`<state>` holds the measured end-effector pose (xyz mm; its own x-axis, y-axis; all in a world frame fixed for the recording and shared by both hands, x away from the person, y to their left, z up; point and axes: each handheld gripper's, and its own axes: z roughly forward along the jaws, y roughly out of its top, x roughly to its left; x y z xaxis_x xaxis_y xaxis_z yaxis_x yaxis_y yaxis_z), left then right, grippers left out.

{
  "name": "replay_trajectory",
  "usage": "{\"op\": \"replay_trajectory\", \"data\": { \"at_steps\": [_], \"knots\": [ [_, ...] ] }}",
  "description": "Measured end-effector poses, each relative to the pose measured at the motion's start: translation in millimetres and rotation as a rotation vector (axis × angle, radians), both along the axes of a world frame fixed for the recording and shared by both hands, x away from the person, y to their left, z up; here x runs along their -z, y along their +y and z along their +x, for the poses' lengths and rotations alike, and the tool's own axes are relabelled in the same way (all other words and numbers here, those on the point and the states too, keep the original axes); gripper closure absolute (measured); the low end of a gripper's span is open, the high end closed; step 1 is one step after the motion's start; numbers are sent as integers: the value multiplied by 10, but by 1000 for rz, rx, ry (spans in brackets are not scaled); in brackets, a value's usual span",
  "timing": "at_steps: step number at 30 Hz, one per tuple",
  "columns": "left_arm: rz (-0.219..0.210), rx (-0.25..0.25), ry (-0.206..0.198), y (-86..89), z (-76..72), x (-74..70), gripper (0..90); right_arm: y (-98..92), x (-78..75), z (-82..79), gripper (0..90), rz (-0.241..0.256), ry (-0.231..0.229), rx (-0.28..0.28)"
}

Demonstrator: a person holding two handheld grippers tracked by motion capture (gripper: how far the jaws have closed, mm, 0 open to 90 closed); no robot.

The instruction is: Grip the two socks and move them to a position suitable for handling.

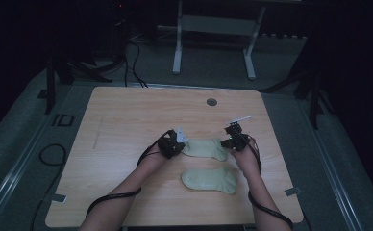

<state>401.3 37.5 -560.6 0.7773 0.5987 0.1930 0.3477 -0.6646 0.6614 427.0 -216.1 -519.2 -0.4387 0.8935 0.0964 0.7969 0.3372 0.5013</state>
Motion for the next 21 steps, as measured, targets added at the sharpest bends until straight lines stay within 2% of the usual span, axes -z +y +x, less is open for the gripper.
{"op": "replay_trajectory", "data": {
  "at_steps": [4, 5, 6, 11, 21],
  "knots": [
    [-5, -3, 5, 8, 2, -1, 893, 51, 54, 14, 892, -20, 9, -14],
    [-2, 0, 2, 10, -1, 1, 893, 100, 145, 58, 892, -57, 22, -20],
    [-2, 1, 1, 14, -3, 2, 893, 101, 170, 77, 896, -69, 21, -17],
    [-18, -14, -1, 15, -3, 12, 893, 45, 184, 153, 895, -59, 1, 3],
    [-24, -48, 4, -19, 80, 9, 892, 59, 181, 276, 882, -80, -13, 1]
  ]
}}
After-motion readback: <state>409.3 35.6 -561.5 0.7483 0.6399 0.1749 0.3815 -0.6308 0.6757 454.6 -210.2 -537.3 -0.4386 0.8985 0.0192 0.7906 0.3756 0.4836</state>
